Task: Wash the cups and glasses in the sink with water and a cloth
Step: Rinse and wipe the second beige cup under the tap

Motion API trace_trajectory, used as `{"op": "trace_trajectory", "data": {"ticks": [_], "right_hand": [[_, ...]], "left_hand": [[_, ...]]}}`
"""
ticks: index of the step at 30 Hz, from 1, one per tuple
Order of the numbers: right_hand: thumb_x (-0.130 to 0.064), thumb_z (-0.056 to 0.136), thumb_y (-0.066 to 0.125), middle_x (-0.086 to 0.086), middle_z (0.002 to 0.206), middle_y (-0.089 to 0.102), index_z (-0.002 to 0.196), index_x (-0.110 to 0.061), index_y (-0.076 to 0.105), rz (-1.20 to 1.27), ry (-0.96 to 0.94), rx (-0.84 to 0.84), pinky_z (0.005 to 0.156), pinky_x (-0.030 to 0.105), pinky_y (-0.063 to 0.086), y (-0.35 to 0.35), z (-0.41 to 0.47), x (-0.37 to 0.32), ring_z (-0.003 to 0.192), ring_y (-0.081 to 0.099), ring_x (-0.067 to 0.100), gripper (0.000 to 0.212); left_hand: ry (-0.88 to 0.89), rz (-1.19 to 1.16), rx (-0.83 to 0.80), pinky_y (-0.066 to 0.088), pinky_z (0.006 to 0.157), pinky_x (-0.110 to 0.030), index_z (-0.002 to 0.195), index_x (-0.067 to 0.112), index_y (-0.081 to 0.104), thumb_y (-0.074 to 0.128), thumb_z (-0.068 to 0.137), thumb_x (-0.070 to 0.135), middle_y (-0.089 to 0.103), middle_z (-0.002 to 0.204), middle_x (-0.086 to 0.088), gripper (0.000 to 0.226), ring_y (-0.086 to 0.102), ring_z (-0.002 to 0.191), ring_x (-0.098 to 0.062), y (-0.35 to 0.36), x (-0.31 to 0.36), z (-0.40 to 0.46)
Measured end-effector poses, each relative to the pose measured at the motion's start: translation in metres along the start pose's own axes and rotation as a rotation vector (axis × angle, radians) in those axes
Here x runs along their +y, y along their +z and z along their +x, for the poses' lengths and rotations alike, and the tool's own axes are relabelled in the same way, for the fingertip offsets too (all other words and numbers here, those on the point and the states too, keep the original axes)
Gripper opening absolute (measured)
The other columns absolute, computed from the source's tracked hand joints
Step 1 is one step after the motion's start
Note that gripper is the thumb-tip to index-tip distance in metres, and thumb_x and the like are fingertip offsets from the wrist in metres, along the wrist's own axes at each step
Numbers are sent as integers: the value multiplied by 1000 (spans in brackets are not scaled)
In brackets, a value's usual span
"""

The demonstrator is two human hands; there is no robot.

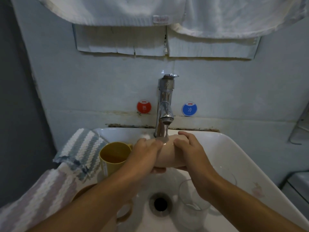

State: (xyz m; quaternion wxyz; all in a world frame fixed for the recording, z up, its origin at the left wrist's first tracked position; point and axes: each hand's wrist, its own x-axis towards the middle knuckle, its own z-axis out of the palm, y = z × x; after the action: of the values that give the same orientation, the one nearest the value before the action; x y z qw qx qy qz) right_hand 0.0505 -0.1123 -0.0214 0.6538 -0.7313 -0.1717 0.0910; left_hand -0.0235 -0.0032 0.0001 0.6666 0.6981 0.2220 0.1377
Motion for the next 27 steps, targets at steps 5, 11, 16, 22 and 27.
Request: {"op": "trace_trajectory", "data": {"ticks": [5,11,16,22,27], "right_hand": [[-41,84,71,-1,121,49,128,-38,42,90,86,-101,79,39,61,-3,1,3,104,56,23,53],[-33,83,74,-2,123,45,134,-41,43,92,126,-137,76,38,62,-4,5,1,107,54,26,61],[-18,81,75,-3,118,51,123,-40,50,123,41,-126,77,37,61,-6,5,1,105,57,25,53],[-25,93,60,-3,121,49,123,-41,49,145,32,-133,76,37,62,-2,1,-4,105,56,24,36],[-32,95,58,2,129,44,132,-41,46,161,91,-116,80,44,61,-4,2,-7,109,55,29,40]], "left_hand": [[35,36,40,61,73,-37,136,28,39,51,99,29,44,112,-3,39,54,95,-23,2,-1,2],[11,63,121,58,71,-34,131,30,38,45,102,33,44,106,-5,30,56,89,-22,8,-3,4],[-15,3,55,61,74,-43,128,21,38,48,100,39,48,118,-11,34,57,93,-23,9,-4,-1],[21,-16,111,62,72,-41,129,25,42,51,99,33,46,115,-7,32,58,93,-23,2,-1,2],[65,3,126,61,72,-39,120,26,45,51,97,27,42,98,5,23,55,90,-23,4,2,5]]}}
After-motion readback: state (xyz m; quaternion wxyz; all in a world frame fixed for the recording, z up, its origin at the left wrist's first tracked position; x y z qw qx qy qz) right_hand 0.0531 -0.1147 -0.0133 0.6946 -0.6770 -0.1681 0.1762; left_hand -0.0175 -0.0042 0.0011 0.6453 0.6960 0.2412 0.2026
